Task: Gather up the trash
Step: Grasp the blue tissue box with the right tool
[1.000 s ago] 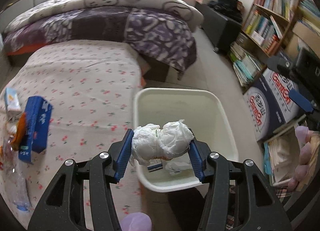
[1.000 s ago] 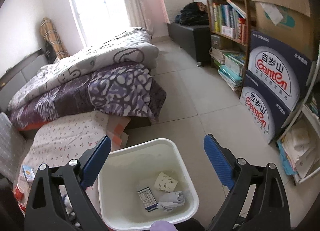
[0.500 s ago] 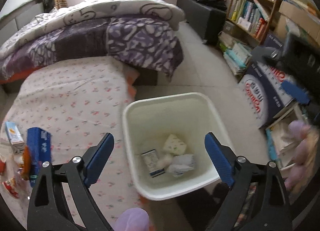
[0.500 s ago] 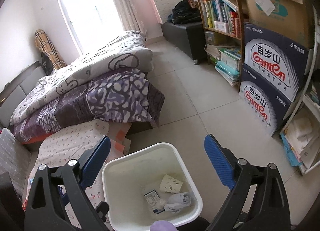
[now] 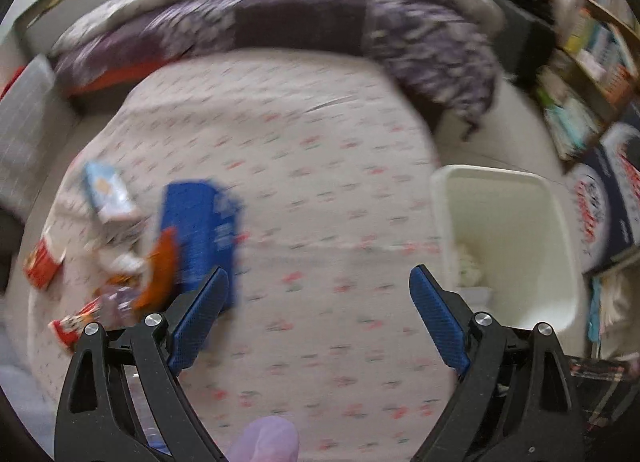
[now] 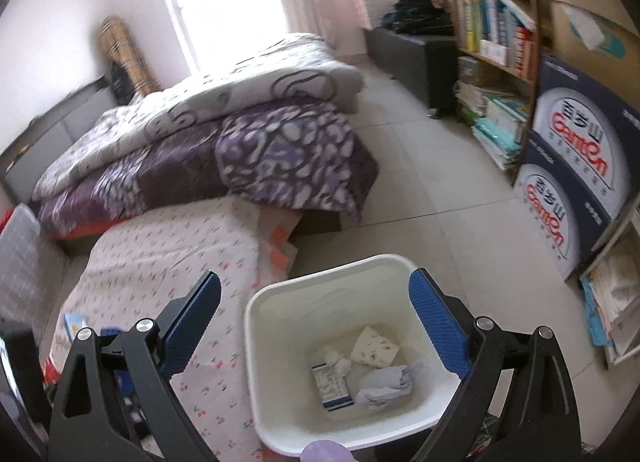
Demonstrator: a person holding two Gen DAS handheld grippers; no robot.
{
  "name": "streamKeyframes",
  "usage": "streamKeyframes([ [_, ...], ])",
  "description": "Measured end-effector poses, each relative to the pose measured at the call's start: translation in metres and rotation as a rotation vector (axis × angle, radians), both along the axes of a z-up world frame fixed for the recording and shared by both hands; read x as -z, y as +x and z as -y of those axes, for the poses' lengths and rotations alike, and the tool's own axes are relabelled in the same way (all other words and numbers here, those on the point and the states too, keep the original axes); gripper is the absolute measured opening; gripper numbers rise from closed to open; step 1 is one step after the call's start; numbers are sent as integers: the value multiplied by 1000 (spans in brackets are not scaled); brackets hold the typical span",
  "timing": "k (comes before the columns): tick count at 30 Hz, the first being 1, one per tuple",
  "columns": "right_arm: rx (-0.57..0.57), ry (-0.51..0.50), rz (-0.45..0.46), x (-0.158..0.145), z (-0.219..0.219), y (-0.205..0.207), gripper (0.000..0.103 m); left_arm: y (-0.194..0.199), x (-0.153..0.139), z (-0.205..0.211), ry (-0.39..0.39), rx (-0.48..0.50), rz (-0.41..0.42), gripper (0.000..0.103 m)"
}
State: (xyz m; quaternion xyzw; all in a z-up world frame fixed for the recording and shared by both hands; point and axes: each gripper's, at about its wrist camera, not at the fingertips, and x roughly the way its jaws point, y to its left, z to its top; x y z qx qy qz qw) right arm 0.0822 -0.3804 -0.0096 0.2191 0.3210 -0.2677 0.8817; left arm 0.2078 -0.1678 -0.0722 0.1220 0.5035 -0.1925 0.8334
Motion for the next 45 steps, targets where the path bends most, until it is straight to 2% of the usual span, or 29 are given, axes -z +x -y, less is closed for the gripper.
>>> streamKeyframes([
  [6, -68, 8, -42, 9, -24, 21, 92, 39, 8, -54, 29, -82, -50, 87],
  [11, -106, 16, -74, 18, -40, 35, 92, 56, 15, -75, -19, -43, -102, 83],
  [14, -123, 26, -89, 22, -49, 43, 92, 60, 25, -79, -9, -11, -130, 75],
  [17, -134, 32, -99, 26, -56, 48, 92, 62, 34, -82, 25, -1, -135, 65],
  [18, -138, 36, -101, 27, -58, 50, 92, 63, 37, -84, 25, -3, -145, 58],
  [19, -144, 40, -104, 29, -62, 52, 92, 63, 39, -85, 19, -4, -153, 51],
  [20, -150, 44, -107, 30, -64, 54, 92, 64, 39, -88, 12, -8, -155, 51],
  [22, -161, 51, -114, 32, -69, 57, 92, 65, 37, -92, -7, -14, -145, 35],
  [25, -174, 57, -123, 36, -78, 62, 92, 66, 30, -101, -52, -42, -148, 21],
  [29, -198, 55, -136, 41, -92, 71, 92, 62, 16, -115, -76, -76, -113, 20],
  [33, -261, 40, -166, 49, -117, 86, 92, 56, -5, -136, -134, -119, -74, 19],
  [40, -415, 45, -305, 70, -186, 133, 92, 37, -59, -192, -200, -268, 85, 20],
  [43, -430, 61, -347, 79, -211, 153, 92, 30, -81, -218, -226, -331, 152, 20],
  [45, -428, 113, -379, 87, -226, 171, 92, 27, -91, -233, -248, -364, 178, 20],
])
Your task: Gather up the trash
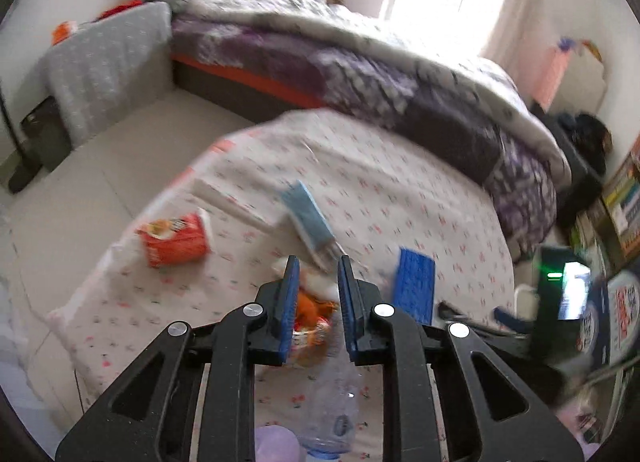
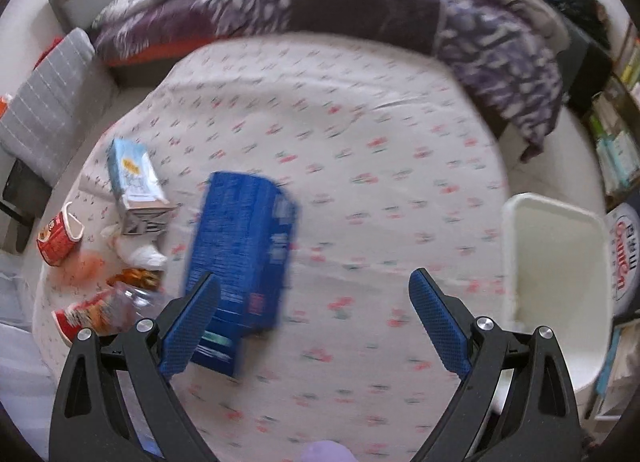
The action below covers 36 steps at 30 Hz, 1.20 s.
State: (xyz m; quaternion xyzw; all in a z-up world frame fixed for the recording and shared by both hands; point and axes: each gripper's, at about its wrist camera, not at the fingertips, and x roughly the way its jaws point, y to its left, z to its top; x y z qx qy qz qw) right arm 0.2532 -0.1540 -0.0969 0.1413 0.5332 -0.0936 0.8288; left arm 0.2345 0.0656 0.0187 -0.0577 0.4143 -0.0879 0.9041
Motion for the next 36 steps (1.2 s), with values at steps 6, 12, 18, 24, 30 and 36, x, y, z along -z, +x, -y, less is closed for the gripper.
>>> streamKeyframes([
  [6, 35, -2, -97, 24, -27, 34, 92, -6, -19, -25, -53, -22, 35, 20],
  [12, -10, -22, -121, 43, -29, 46, 66, -1, -15, -44, -69, -37, 2, 20],
  [18, 1, 55, -52, 34, -4, 41, 55, 15, 10, -50, -84, -34, -136, 23],
  [24, -98, 54, 28, 2, 8, 24, 55, 46, 64, -56, -271, -98, -390, 32],
  [30, -171, 91, 104, -7, 16, 0, 55, 73, 103, -50, -375, -187, -498, 32],
  [36, -177, 199, 124, -10, 31, -4, 55, 91, 133, -43, -363, -255, -566, 32],
])
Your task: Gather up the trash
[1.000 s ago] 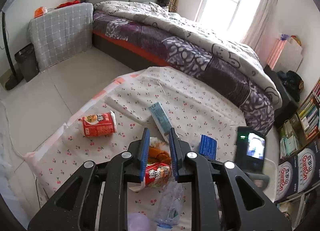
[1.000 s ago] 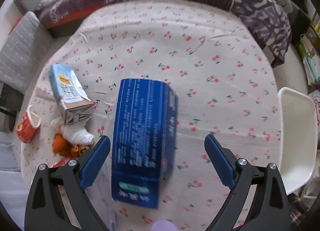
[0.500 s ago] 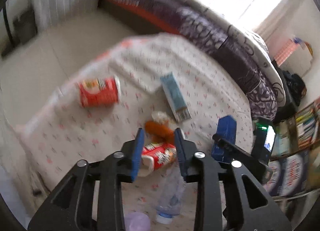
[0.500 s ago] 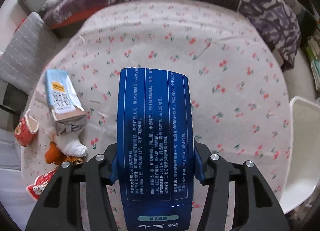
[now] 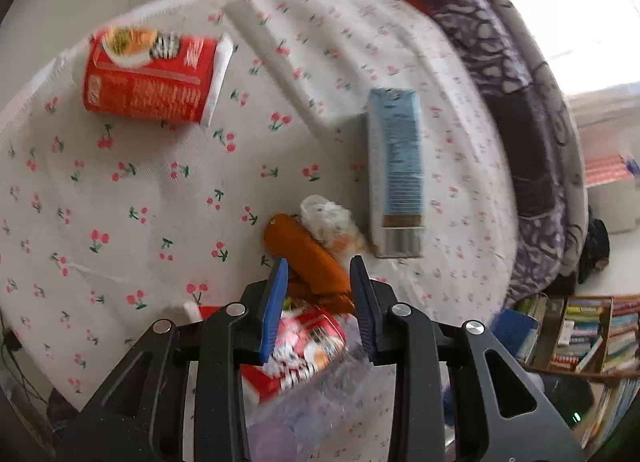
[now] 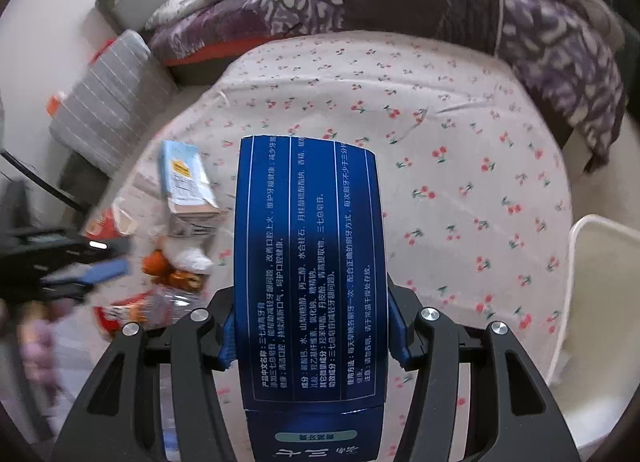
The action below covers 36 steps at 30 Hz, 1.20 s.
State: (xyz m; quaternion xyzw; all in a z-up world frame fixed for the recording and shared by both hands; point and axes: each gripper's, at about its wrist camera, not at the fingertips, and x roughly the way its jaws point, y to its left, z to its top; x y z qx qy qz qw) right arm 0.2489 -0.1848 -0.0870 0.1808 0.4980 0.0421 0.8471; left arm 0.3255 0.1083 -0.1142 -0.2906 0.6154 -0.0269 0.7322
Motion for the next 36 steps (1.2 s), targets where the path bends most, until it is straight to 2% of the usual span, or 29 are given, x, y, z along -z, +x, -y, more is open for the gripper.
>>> streamKeyframes([
  [4, -23, -18, 47, -16, -1, 1, 55, 5, 16, 1, -27, -36, -38, 32],
  [11, -18, 5, 46, -23, 5, 0, 56, 9, 23, 4, -51, -56, -36, 36],
  [12, -17, 5, 47, -24, 6, -1, 56, 7, 22, 3, -47, -56, -34, 35],
  [15, -12, 3, 58, -26, 8, -5, 56, 4, 15, 5, -37, -39, -12, 20],
  [20, -8, 8, 67, -28, 7, -7, 56, -5, -5, 4, -3, -8, 73, 17],
  [23, -6, 29, 60, -28, 7, -9, 56, -8, -2, 4, -44, 15, 51, 17],
  [26, -4, 45, 59, -28, 7, -10, 56, -7, 1, 3, -21, -2, 45, 17],
  [29, -7, 29, 65, -29, 8, -12, 55, -3, 7, 6, -30, -15, 23, 20],
  [33, -1, 45, 56, -28, 15, -9, 56, 2, 22, 9, -35, -43, -23, 37],
  [36, -6, 40, 51, -26, 15, -5, 55, 5, 29, 6, -32, -66, -25, 39],
])
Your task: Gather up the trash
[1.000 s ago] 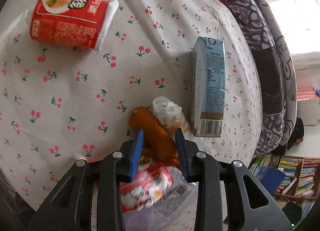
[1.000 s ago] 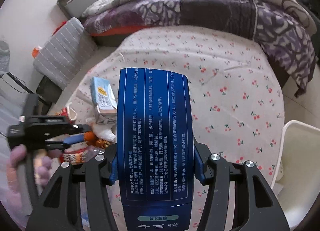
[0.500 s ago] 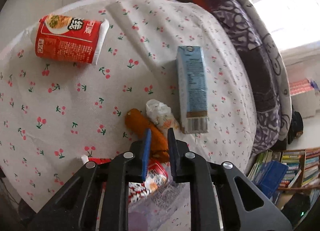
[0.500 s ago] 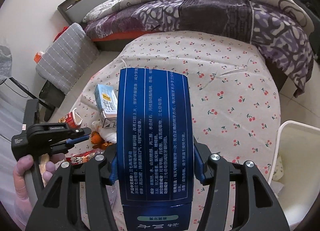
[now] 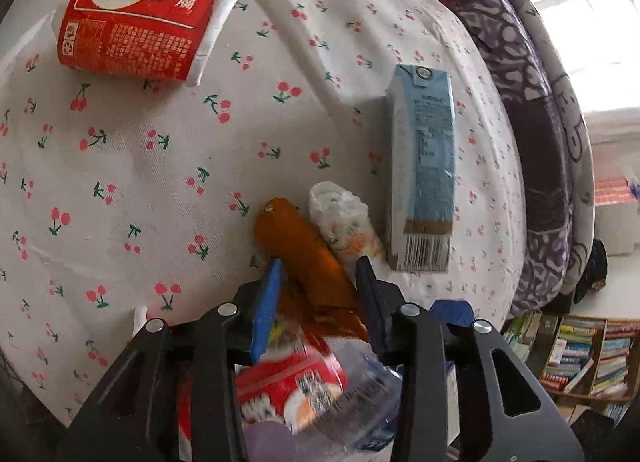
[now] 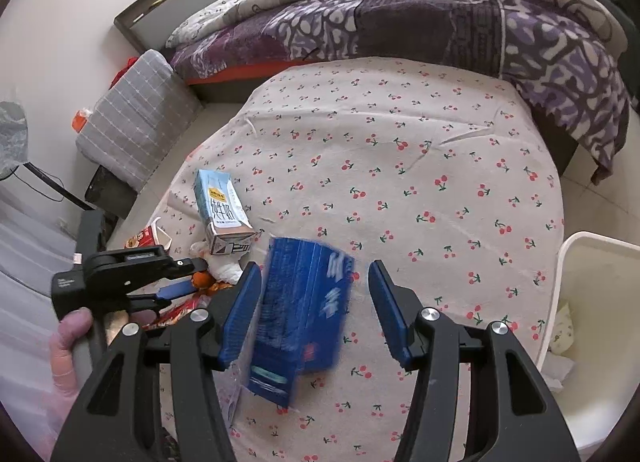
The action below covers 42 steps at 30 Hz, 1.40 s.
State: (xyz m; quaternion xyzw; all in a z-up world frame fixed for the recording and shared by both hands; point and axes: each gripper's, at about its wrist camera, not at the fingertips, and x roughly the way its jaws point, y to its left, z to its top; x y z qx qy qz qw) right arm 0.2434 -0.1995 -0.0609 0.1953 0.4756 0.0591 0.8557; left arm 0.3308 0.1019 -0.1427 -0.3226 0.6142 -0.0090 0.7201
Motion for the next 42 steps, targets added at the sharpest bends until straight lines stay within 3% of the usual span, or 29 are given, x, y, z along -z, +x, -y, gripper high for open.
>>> streamKeyframes([
  [2, -10, 2, -18, 4, -2, 3, 55, 1, 0, 0, -22, 3, 17, 37],
  [7, -1, 7, -113, 28, -7, 10, 56, -1, -10, 5, -9, 51, 73, 15],
  [12, 2, 41, -152, 38, -20, 14, 72, -10, -29, 2, 33, 97, 152, 11],
  [18, 18, 45, -230, 60, -38, 25, 75, -19, -49, -4, 127, 137, 211, 11],
  [20, 29, 60, -254, 68, -40, 28, 75, -19, -49, -5, 166, 152, 197, 11],
  [22, 47, 77, -267, 72, -40, 30, 75, -16, -44, -7, 154, 159, 174, 11],
  [24, 58, 81, -261, 72, -40, 31, 76, -14, -40, -9, 136, 144, 158, 16],
  [27, 68, 84, -251, 69, -35, 32, 77, -6, -32, -7, 95, 114, 119, 33],
  [30, 74, 89, -250, 65, -27, 31, 78, -3, -25, -4, 48, 98, 91, 37],
  [33, 84, 100, -251, 62, -18, 32, 78, 0, -15, 1, 112, 74, 35, 37],
  [35, 84, 108, -253, 61, -15, 32, 78, 2, -9, 3, 91, 68, 20, 37],
  [42, 64, 130, -273, 62, -18, 35, 79, 9, -7, 13, 85, 94, 34, 40],
])
